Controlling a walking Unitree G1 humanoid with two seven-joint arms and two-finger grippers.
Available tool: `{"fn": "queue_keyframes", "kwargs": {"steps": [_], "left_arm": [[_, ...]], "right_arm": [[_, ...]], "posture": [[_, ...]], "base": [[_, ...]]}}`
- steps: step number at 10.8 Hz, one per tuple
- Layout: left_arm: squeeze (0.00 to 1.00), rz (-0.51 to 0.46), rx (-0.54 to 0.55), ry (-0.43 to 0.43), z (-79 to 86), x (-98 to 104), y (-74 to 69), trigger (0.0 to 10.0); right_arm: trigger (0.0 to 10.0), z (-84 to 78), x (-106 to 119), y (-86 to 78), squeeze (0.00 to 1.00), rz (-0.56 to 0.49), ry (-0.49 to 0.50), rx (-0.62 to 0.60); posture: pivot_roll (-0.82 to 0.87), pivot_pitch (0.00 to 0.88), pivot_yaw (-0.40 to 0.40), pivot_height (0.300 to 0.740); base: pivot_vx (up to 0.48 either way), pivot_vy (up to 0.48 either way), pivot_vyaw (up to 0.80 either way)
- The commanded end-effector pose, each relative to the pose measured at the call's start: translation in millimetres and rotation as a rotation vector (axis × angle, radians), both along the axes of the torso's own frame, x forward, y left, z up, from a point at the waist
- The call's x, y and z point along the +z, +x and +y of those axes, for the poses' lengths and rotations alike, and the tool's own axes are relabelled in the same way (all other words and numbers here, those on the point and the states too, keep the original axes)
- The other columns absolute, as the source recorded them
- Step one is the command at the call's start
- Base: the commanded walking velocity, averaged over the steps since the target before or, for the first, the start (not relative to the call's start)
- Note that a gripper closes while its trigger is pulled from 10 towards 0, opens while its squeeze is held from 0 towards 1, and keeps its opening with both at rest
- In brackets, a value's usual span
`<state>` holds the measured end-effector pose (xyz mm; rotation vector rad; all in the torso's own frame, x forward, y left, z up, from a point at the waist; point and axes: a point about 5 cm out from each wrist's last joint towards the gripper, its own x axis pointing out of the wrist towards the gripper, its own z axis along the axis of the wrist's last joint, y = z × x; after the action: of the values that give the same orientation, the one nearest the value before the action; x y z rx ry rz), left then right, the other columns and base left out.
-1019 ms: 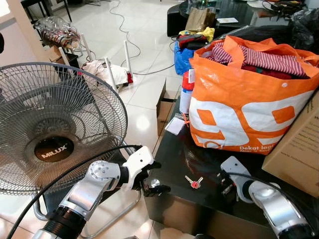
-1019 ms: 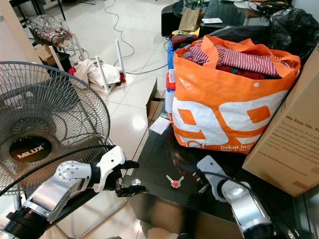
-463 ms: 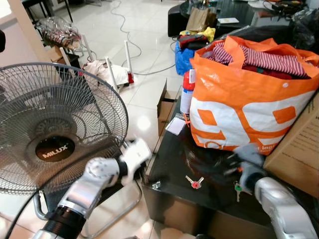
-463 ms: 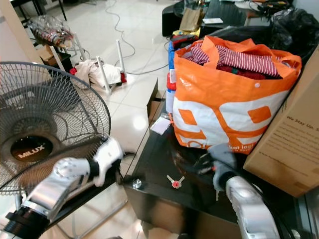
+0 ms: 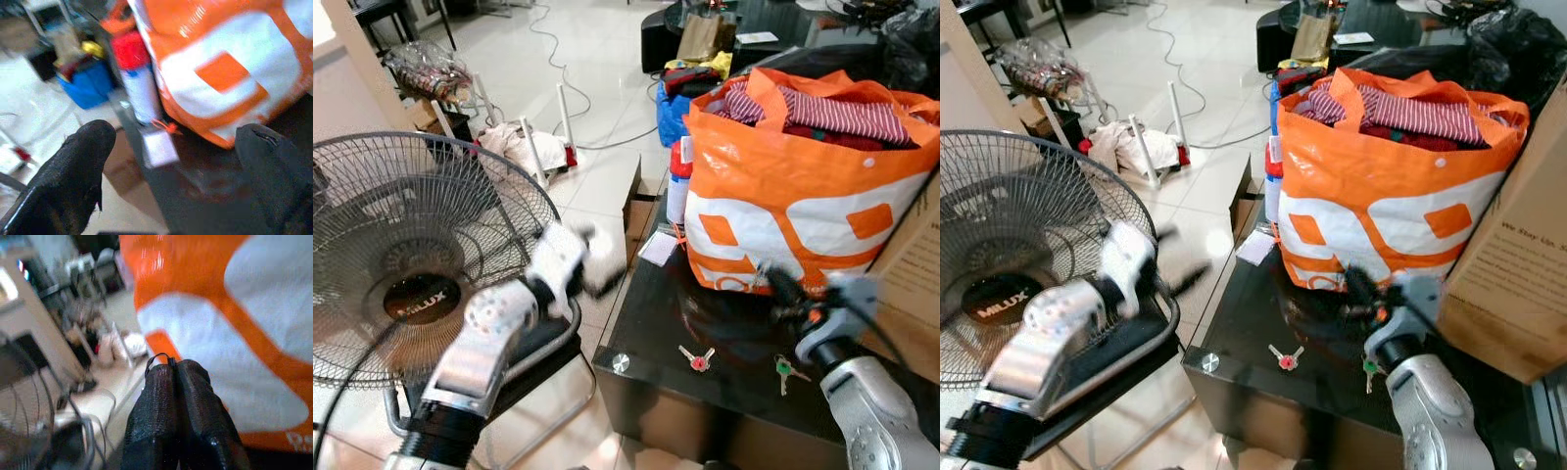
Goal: Hang keys on a hook
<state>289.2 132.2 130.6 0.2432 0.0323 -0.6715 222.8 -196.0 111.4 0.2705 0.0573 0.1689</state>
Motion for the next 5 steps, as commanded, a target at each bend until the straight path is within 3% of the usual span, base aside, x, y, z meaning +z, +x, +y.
{"fn": "queue_keyframes", "kwargs": {"steps": [1, 2, 4, 5], "left_arm": [[0.0, -0.027, 0.042, 0.003, 3.9, 5, -0.2, 10.0], [0.0, -0.046, 0.1, -0.008, 4.9, 9, 0.4, 10.0], [0.0, -0.041, 0.152, 0.013, 4.7, 7, 3.9, 10.0], [0.0, -0.05, 0.156, 0.021, 4.1, 7, 4.6, 10.0]], "right_arm": [[0.0, -2.0, 9, -0.8, 0.0, -0.05, 0.013, -0.039], [0.0, -1.3, 18, -2.6, 0.0, -0.099, 0.02, -0.106], [0.0, -6.9, 33, 4.5, 0.0, -0.151, -0.078, -0.301], [0.0, -5.0, 32, 9.5, 0.0, -0.147, -0.145, -0.288]], "posture": [[-0.18, 0.0, 0.118, 0.74], [-0.17, 0.0, 0.105, 0.74], [-0.16, 0.0, 0.098, 0.74], [-0.16, 0.0, 0.097, 0.74]], "base": [[0.0, 0.0, 0.0], [0.0, 0.0, 0.0], [0.0, 0.0, 0.0], [0.0, 0.0, 0.0]]}}
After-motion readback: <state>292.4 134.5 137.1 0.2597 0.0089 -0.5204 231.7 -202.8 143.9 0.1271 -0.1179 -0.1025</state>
